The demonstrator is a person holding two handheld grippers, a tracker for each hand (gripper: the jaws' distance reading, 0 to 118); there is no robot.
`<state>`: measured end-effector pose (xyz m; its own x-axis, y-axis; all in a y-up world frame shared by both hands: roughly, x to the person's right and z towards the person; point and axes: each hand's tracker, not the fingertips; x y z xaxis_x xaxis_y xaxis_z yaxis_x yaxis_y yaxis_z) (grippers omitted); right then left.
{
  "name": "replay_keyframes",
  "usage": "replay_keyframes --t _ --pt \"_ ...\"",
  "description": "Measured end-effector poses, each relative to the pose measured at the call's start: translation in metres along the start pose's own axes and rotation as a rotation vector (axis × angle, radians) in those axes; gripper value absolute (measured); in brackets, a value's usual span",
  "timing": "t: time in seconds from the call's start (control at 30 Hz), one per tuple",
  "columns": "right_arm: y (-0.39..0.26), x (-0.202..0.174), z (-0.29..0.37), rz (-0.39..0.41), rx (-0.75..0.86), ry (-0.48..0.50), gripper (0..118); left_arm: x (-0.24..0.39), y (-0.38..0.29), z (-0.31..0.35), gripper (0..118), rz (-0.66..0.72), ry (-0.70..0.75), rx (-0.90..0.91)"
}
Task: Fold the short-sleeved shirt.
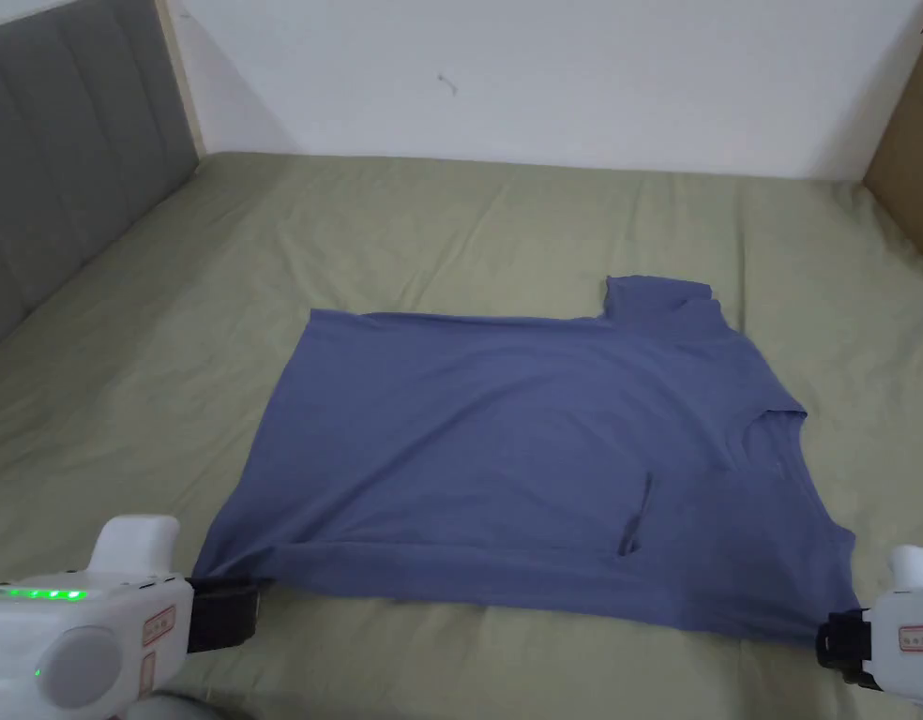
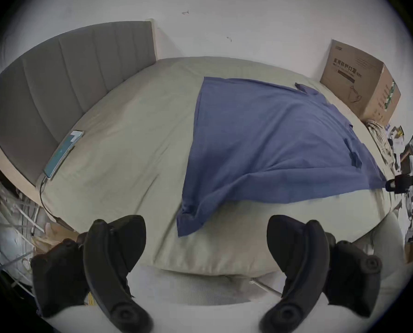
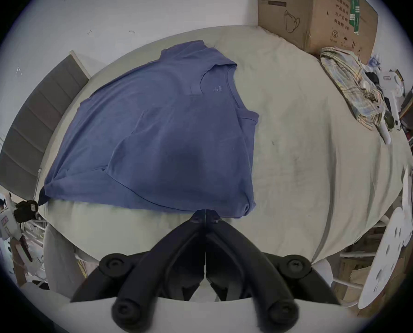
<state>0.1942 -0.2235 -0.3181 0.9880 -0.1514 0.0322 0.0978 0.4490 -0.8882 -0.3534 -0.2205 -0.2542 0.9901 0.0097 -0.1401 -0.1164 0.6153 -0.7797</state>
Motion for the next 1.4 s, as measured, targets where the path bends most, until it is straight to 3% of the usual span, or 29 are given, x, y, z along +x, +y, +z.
replay_keyframes --t 0.03,0.07,0.1,0.13,0.17,0.4,0.43,0.5,0.53,0.57,0.63,0.67,0.73,0.77,0.8,0.83,0.87,1.23,1.4 --pt "0.0 0.0 -0.002 -0.004 -0.006 -0.001 1 0.003 0.002 -0.005 99 -0.017 0.001 -0.01" --pt "0.0 0.001 -0.003 -0.006 -0.014 0.002 1 0.006 0.003 -0.012 87 -0.025 0.002 -0.02" --pt "0.0 0.002 -0.003 -0.008 -0.018 0.003 1 0.007 0.004 -0.018 61 -0.027 0.002 -0.03" --pt "0.0 0.002 -0.001 -0.013 -0.019 0.002 1 0.008 0.006 -0.025 8 -0.037 0.008 -0.065" --pt "-0.001 0.003 0.0 -0.018 -0.021 0.001 1 0.011 0.006 -0.033 0 -0.046 0.047 -0.117" --pt "-0.004 0.013 0.009 -0.012 -0.012 0.007 1 0.011 0.014 -0.024 0 -0.058 0.02 -0.09" --pt "-0.003 0.014 0.011 -0.003 -0.001 0.008 6 0.012 0.015 -0.022 0 -0.056 0.017 -0.086" --pt "0.004 0.014 0.013 0.0 0.009 -0.001 31 0.012 0.017 -0.021 0 -0.052 0.022 -0.088" --pt "0.009 0.013 0.013 0.001 0.005 -0.005 40 0.011 0.018 -0.021 0 -0.05 0.021 -0.088" --pt "0.013 0.014 0.012 0.001 0.004 -0.009 40 0.011 0.017 -0.021 0 -0.048 0.017 -0.089" --pt "0.019 0.015 0.007 0.009 0.011 -0.013 85 0.01 0.018 -0.019 0 -0.044 0.015 -0.088" --pt "0.022 0.016 0.005 0.011 0.017 -0.014 89 0.01 0.018 -0.018 0 -0.043 0.014 -0.087" --pt "0.027 0.018 -0.008 0.007 -0.007 0.021 88 0.008 0.017 -0.019 0 -0.041 0.015 -0.088" --pt "0.028 0.018 -0.016 -0.007 -0.042 0.026 83 0.007 0.017 -0.018 0 -0.041 0.013 -0.089" --pt "0.028 0.018 -0.023 -0.014 -0.054 0.033 62 0.007 0.016 -0.017 0 -0.042 0.011 -0.091" --pt "0.027 0.016 -0.029 -0.016 -0.079 0.008 13 0.006 0.016 -0.018 0 -0.04 0.01 -0.091" --pt "0.026 0.015 -0.032 -0.018 -0.085 -0.032 6 0.005 0.017 -0.016 0 -0.035 0.01 -0.09" --pt "0.062 0.013 0.003 -0.085 0.008 0.065 6 -0.008 0.048 -0.008 0 -0.002 -0.009 -0.05" --pt "0.096 0.012 -0.001 -0.108 0.024 0.054 6 -0.005 0.091 -0.019 0 -0.051 0.014 -0.026"
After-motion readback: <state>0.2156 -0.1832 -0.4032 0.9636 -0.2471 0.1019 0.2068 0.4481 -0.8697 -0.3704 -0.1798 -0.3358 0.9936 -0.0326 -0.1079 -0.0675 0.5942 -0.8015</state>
